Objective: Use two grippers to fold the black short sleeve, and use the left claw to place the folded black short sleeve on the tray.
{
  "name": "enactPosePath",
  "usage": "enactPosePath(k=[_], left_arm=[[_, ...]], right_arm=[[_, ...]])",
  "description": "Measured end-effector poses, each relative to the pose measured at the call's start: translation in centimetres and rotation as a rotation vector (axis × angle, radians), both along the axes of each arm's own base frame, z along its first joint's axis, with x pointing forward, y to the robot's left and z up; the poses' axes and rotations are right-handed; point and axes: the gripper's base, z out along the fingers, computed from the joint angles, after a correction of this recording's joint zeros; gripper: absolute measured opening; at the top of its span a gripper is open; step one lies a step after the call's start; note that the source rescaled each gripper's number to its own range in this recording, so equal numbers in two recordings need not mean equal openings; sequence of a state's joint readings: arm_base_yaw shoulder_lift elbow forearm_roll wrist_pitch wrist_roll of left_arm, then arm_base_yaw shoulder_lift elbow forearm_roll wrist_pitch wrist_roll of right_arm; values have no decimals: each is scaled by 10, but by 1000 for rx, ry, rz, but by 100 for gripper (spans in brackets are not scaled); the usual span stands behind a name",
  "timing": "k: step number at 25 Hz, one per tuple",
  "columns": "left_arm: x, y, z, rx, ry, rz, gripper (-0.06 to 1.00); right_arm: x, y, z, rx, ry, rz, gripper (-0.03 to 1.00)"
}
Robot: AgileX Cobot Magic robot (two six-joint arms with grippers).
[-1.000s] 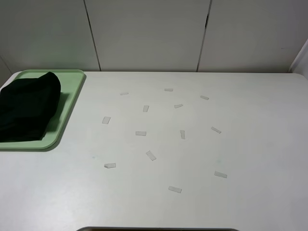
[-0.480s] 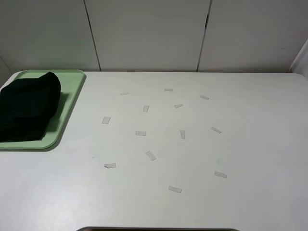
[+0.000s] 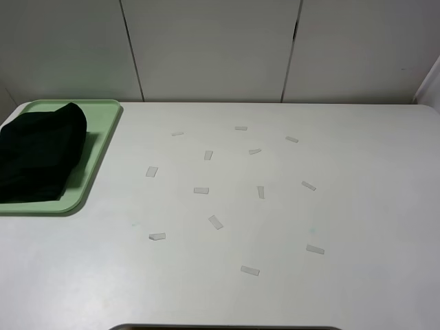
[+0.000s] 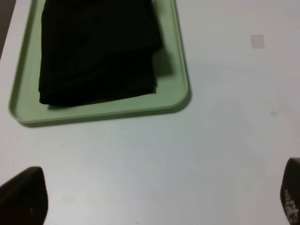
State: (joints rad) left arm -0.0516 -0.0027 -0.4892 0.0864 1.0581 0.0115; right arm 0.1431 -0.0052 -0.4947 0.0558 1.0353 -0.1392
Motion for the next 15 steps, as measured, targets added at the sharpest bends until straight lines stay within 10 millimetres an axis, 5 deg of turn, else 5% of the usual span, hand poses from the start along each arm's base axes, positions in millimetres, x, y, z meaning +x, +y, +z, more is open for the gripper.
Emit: enactPosePath(k=[15], left_arm=[[0,-1,0,-8,1,-6,100]], right_arm=[[0,0,0,0,0,0,100]])
